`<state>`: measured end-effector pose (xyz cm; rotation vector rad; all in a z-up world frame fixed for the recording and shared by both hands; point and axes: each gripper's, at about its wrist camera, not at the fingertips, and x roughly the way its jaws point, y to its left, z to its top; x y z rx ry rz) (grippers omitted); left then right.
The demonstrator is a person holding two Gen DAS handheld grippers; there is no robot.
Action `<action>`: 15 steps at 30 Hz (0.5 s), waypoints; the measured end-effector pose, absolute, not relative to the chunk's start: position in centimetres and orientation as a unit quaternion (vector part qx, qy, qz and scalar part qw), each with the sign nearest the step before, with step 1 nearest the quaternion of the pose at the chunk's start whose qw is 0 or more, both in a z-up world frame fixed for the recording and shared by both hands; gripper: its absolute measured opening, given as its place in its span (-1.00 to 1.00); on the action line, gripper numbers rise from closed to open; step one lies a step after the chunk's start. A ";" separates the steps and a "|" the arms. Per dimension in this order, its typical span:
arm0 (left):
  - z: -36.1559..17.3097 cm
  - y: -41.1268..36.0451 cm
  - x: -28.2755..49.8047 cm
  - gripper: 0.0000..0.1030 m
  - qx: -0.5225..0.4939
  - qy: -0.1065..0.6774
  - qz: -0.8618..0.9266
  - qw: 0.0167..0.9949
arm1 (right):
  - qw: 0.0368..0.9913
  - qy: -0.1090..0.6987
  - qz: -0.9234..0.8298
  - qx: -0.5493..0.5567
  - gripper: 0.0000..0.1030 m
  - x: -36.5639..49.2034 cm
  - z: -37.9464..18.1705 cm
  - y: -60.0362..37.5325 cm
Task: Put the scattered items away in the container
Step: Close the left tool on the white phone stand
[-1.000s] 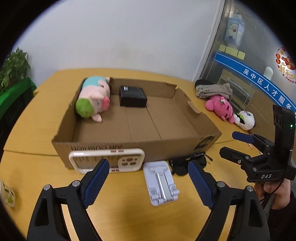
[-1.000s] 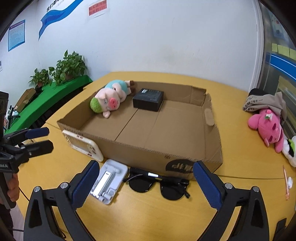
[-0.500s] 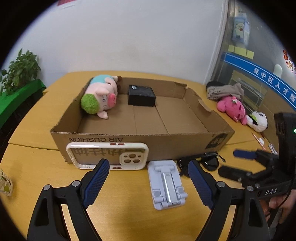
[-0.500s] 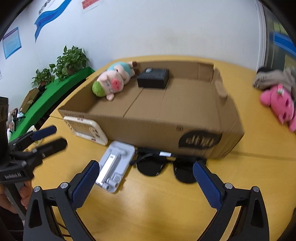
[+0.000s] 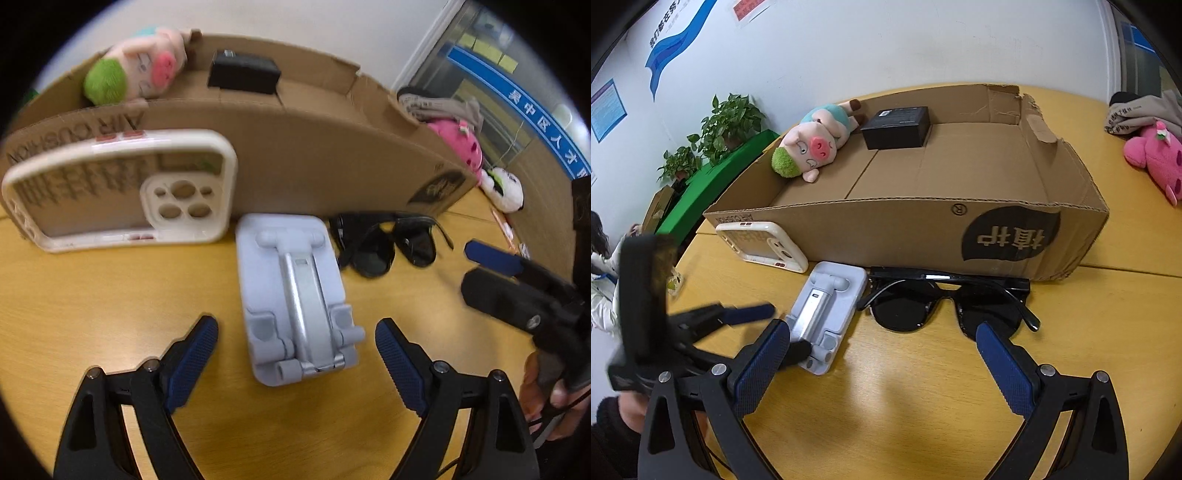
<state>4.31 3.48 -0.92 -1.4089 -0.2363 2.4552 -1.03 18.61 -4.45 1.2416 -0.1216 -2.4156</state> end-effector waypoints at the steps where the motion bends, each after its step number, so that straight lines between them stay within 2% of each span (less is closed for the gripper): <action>1: -0.9 3.7 4.4 0.61 -0.489 -0.073 0.857 0.147 | 0.207 -0.046 -0.869 0.447 0.98 -1.0 -4.5 18.8; 3: -1.0 3.9 4.7 0.29 -0.485 -0.071 0.859 0.152 | 0.203 -0.051 -0.869 0.449 0.98 -1.1 -4.7 19.3; 7: -1.0 2.7 5.1 0.01 -0.483 -0.101 0.856 0.152 | 0.203 -0.058 -0.866 0.453 0.98 -0.9 -5.0 19.5; 15: -1.1 1.9 8.5 -0.01 -0.488 -0.101 0.853 0.159 | 0.235 -0.058 -0.849 0.471 0.98 -0.6 -5.8 17.5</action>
